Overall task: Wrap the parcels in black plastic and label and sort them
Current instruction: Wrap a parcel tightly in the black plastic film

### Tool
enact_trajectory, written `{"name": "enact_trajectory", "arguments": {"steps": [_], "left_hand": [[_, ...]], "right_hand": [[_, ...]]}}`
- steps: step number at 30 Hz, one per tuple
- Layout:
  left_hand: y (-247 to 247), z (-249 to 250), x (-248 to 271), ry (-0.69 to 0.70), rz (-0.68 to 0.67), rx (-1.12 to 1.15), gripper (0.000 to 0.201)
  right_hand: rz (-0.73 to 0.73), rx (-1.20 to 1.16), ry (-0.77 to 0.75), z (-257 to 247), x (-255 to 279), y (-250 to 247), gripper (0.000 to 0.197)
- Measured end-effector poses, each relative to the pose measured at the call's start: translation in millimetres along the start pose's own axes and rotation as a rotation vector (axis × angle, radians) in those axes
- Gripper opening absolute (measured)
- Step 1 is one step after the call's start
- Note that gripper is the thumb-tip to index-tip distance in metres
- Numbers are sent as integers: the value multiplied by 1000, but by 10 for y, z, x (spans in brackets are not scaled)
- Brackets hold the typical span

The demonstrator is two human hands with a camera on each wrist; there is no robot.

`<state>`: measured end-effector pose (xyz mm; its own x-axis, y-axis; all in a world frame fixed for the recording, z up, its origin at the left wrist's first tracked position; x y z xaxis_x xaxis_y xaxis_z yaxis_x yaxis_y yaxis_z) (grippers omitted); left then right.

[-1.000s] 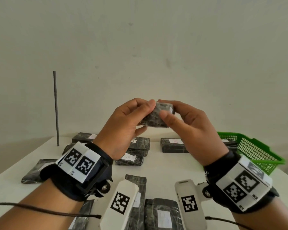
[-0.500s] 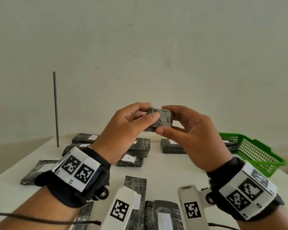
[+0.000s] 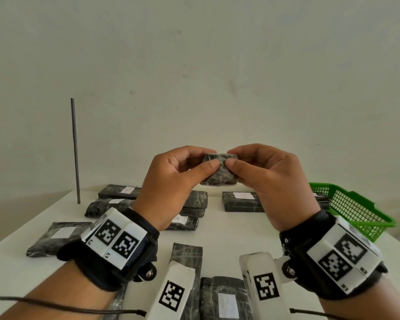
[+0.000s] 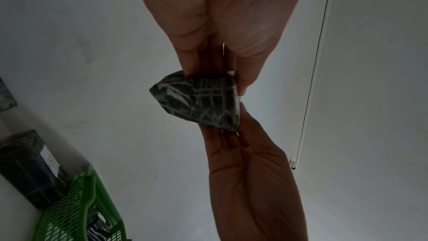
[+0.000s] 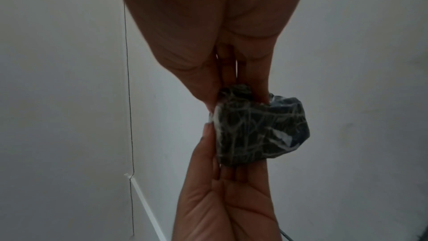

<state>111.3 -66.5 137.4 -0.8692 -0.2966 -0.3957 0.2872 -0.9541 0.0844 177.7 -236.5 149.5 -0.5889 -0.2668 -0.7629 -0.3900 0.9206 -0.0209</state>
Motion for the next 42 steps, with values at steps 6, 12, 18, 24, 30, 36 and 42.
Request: {"name": "enact_trajectory", "arguments": {"steps": [6, 12, 18, 24, 30, 36, 42], "left_hand": [[0, 15, 1, -8, -3, 25, 21], [-7, 4, 7, -27, -3, 44, 26], [19, 41, 6, -24, -17, -36, 27], [14, 62, 3, -58, -27, -20, 27], [37, -35, 37, -124, -137, -55, 28], [39, -49, 18, -193, -147, 23, 25], [-23, -65, -38, -342, -131, 248, 28]], "right_hand": [[-14, 25, 8, -33, -16, 8, 1], [-85, 105, -18, -41, -23, 25, 2], [-98, 98, 20, -50, -30, 26, 9], [-212, 236, -17, -74, -10, 46, 16], [-210, 179, 45, -74, -32, 4, 7], [-152, 61, 125, 25, -7, 15, 5], [-397, 131, 65, -44, 41, 104, 61]]}}
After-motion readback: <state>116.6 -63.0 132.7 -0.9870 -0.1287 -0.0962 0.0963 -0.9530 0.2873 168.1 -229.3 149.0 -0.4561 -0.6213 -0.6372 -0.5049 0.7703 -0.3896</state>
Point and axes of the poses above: each hand's wrist, its own x-axis away from the middle knuckle, its own y-axis out of the palm, z = x × y, the point moved 8 cm from there along -x, towards the middle knuckle, and after that the axes turned 14 degrees about -y, right-handed, at the moved point
